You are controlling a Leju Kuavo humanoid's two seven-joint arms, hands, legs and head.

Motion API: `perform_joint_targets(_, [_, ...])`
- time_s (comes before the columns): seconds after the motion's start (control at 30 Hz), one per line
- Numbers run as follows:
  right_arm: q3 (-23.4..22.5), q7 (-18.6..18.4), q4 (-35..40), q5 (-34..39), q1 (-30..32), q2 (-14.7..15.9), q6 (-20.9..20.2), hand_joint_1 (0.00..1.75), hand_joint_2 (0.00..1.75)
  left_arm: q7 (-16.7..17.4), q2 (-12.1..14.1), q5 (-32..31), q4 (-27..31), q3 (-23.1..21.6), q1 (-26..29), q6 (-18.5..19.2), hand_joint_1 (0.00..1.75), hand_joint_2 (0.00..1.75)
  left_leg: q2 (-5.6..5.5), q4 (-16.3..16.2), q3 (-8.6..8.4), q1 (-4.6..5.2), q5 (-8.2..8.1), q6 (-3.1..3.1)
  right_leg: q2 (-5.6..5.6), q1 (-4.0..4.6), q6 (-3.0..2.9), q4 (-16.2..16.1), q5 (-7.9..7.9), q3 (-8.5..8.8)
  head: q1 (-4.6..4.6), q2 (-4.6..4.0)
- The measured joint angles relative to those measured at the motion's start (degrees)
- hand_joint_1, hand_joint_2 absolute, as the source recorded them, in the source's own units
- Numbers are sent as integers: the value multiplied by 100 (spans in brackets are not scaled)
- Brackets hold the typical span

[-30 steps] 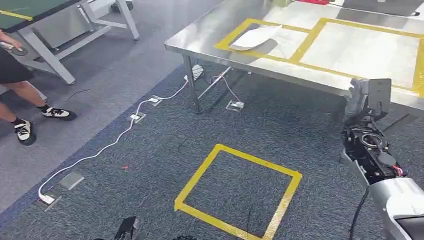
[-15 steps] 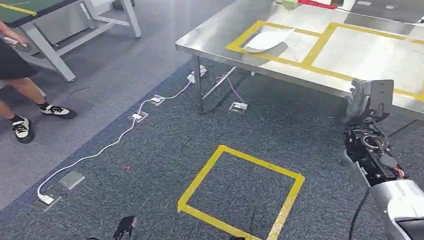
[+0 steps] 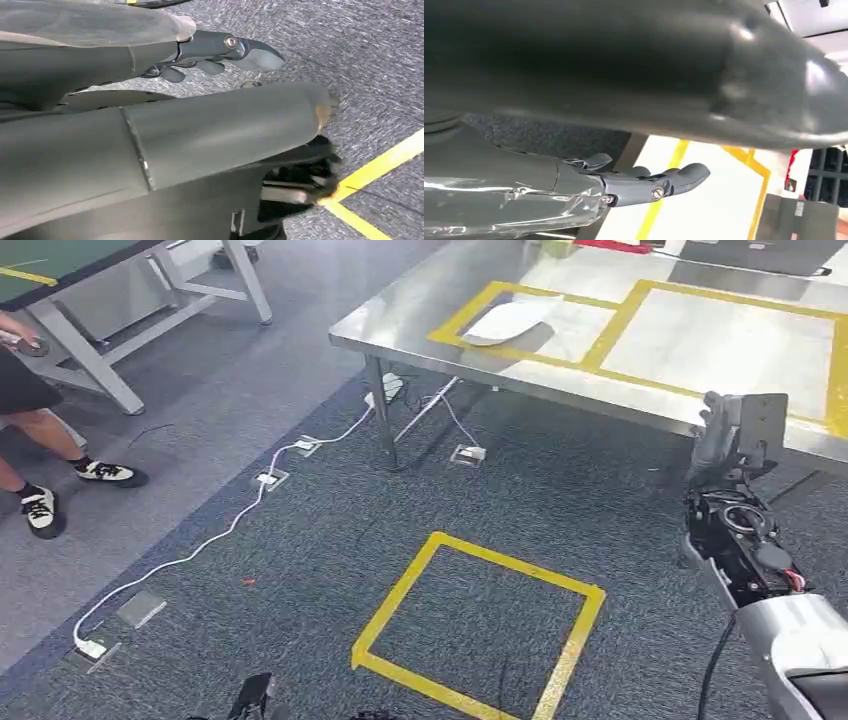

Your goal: Take the parts from the cabinet and place them on the table.

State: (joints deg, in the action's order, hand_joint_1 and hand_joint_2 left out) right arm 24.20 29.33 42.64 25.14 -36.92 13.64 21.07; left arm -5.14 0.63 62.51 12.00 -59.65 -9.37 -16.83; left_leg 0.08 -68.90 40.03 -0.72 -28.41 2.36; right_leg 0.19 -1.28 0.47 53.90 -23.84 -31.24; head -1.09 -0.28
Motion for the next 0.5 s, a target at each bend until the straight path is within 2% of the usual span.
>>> perform_joint_targets(0.07, [0, 0, 4, 0, -7, -2, 0, 0, 0, 0, 7, 0, 0, 0, -3, 0, 0, 0, 0, 1173, -571, -36, 524, 5, 17, -18, 54, 28, -35, 14, -4, 0])
perform_joint_targets(0.1, [-4, 2, 17, 0, -10, -2, 0, 0, 0, 0, 0, 0, 0, 0, -9, 0, 0, 0, -10, 1417, -683, -16, 492, 5, 25, 16, 97, 61, -59, -15, -15, 0])
perform_joint_targets(0.17, [-7, 29, 20, -20, -8, -2, 4, 0, 0, 0, 2, -2, 0, 0, -3, 0, 0, 0, -27, 1398, -664, 6, 500, -69, 57, 17, 153, 58, -58, -26, 22, 0])
perform_joint_targets(0.2, [-18, 211, 59, -217, 118, -15, 77, 0, 0, 4, 2, -42, 0, 0, -8, 4, 0, 0, -26, 1381, -666, 23, 492, -104, 62, 0, 187, 37, -57, -9, 9, 0])
perform_joint_targets(0.23, [-98, 517, 367, -703, 493, -120, 281, 0, 0, 26, -4, -111, 0, 0, -25, 31, 0, 0, -33, 1416, -697, 1, 503, -154, 54, 15, 231, 15, -74, 33, -18, 0])
perform_joint_targets(0.27, [-191, 617, 892, -1228, 1042, -184, 605, 0, 0, 42, 4, -162, 0, 0, -26, 52, 0, 0, -47, 1470, -751, -38, 508, -188, 13, 16, 247, 66, -157, 75, 9, 0])
perform_joint_targets(0.3, [-214, 572, 1412, -1639, 1516, -258, 948, 0, 0, 44, 2, -184, 0, -2, -13, 66, 0, 0, -70, 1488, -793, -42, 493, -215, 11, 17, 244, 309, -333, -3, 112, 0])
perform_joint_targets(0.33, [-197, 505, 1803, -1881, 1850, -328, 1133, 0, 0, 61, 2, -195, 0, -2, -3, 70, 0, 0, -56, 1486, -815, -37, 476, -240, 10, 12, 240, 745, -577, -217, 175, 0])
perform_joint_targets(0.37, [-155, 454, 2128, -1985, 2124, -448, 1202, 0, 0, 63, 2, -199, 0, -2, -6, 76, 0, 0, 1, 1482, -818, -17, 461, -263, 5, 12, 245, 1293, -829, -496, 166, 0])
perform_joint_targets(0.4, [-166, 417, 2515, -1987, 2371, -498, 1274, 0, 0, 66, 2, -214, 0, -2, -17, 85, 0, 0, 49, 1481, -818, 9, 448, -282, 6, 15, 248, 1822, -1017, -766, 173, 0])
perform_joint_targets(0.43, [-203, 409, 2762, -1956, 2511, -501, 1303, 0, 0, 66, 2, -225, 0, -2, -18, 96, 0, 0, 74, 1479, -821, 29, 437, -296, 8, 20, 247, 2045, -1046, -885, 168, 0])
perform_joint_targets(0.47, [-247, 413, 3003, -1908, 2600, -505, 1303, 0, 0, 76, 2, -236, 0, -2, -9, 98, 0, 0, 113, 1479, -840, 45, 423, -300, 7, 27, 233, 1984, -934, -871, 179, 0])
perform_joint_targets(0.5, [-271, 422, 3176, -1869, 2643, -514, 1292, 0, 0, 76, 2, -238, 0, -2, -5, 98, 0, 0, 165, 1478, -866, 54, 405, -294, 1, 34, 206, 1643, -699, -718, 177, 0])
